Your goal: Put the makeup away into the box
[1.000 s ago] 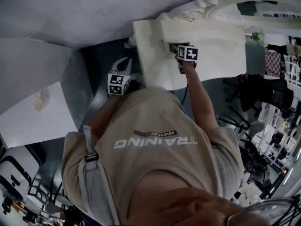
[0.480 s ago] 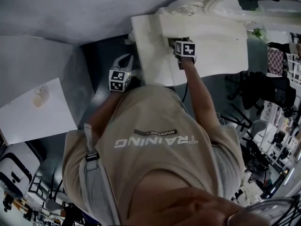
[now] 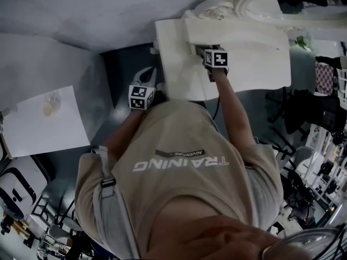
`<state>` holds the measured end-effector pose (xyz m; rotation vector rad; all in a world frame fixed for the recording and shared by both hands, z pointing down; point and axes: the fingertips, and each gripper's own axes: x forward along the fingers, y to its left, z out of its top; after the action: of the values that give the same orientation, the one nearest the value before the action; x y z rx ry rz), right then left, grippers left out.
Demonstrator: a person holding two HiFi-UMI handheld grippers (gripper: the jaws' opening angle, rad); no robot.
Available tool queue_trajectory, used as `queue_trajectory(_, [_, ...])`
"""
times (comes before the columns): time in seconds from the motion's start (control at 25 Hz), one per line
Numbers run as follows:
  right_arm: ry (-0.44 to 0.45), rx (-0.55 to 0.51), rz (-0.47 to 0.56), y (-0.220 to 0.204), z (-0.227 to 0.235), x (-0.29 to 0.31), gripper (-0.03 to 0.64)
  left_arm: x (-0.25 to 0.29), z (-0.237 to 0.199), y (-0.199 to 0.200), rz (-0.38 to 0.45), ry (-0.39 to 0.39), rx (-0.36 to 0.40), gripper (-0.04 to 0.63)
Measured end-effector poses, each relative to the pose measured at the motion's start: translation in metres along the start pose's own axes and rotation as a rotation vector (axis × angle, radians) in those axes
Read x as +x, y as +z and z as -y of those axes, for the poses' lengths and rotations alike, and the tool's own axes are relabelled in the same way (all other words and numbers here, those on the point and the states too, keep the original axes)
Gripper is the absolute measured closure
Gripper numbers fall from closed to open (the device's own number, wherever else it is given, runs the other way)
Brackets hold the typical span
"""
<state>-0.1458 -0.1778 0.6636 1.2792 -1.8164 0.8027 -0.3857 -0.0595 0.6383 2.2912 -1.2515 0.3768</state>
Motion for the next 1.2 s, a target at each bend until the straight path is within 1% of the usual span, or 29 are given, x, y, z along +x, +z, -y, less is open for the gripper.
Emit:
queue_trajectory(0.16, [0.013,-0.009,0.029,0.002,-0.001,-0.008,0.282,-0.003,-0.003,-0.006,-0.003,0.023,-0.021,0.589])
queue_trajectory(0.28, [0.023,-0.009,0.063,0.001,0.000,-0.020,0.282,0.000,-0.001,-0.011,-0.013,0.018,-0.038,0.589])
queue_trajectory(0.52, [0.047,-0.005,0.112,-0.006,0.013,-0.041,0.282,0.021,0.011,0.000,-0.008,-0.031,-0.009,0.589])
queue_trajectory(0.68, [0.028,-0.008,0.138,-0.010,0.028,-0.052,0.282,0.030,0.016,0.007,-0.008,-0.056,0.013,0.589])
queue_trajectory(0.76, [0.005,-0.004,0.132,-0.010,0.036,-0.055,0.282,0.032,0.019,0.007,-0.011,-0.066,0.018,0.589])
queue_trajectory(0.96, [-0.018,-0.002,0.097,-0.010,0.047,-0.046,0.282,0.037,0.024,0.009,-0.019,-0.073,0.020,0.589])
queue_trajectory(1.2, [-0.046,-0.028,0.053,-0.010,0.048,-0.033,0.282,0.031,0.015,0.008,-0.019,-0.038,0.005,0.589])
